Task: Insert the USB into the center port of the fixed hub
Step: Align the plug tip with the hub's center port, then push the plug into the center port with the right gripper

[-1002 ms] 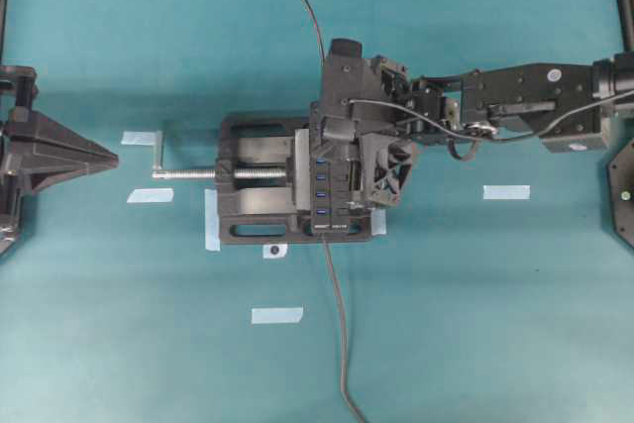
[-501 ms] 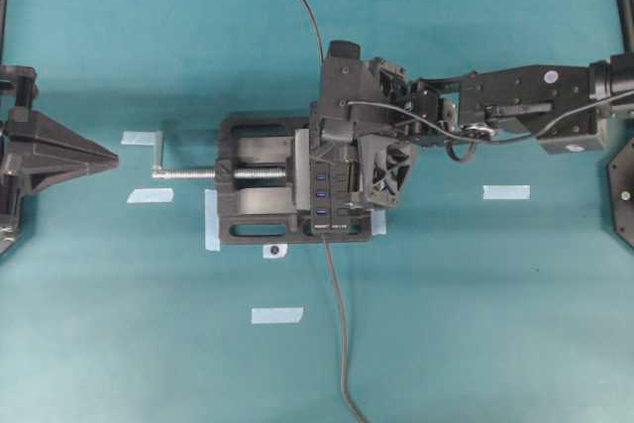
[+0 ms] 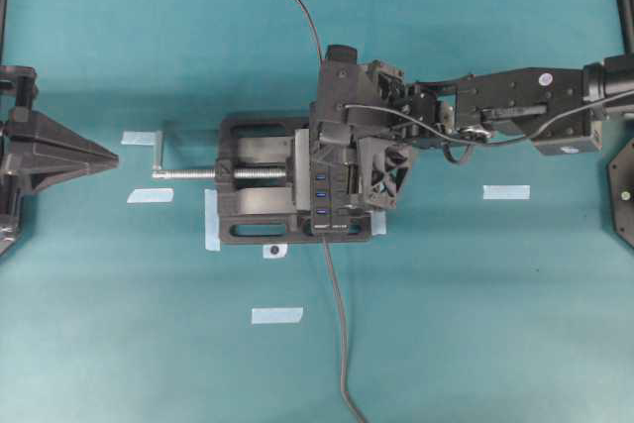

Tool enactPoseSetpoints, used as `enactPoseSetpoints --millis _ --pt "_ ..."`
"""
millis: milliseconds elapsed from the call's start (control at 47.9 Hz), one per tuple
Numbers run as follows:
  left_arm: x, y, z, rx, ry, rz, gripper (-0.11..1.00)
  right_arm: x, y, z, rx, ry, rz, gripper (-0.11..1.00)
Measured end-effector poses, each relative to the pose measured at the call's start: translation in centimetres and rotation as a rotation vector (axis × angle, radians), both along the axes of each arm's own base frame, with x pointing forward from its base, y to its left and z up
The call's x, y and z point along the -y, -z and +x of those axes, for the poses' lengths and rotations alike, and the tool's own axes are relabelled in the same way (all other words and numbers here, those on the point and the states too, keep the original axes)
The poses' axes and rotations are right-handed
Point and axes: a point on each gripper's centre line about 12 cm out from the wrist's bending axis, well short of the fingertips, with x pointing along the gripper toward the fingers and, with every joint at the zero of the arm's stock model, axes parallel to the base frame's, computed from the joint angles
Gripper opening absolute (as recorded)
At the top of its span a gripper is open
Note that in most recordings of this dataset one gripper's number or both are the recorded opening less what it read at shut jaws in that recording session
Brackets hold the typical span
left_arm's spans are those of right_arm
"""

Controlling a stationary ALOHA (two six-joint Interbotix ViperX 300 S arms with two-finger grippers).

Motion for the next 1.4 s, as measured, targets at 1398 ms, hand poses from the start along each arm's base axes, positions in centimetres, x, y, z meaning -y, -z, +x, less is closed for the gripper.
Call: enactPoseSetpoints --millis 1398 --pt "0.00 0.14 0.00 -0.003 0.000 0.000 0.00 0.21 0.26 -0.19 -0.044 -0.006 -0.009 0.07"
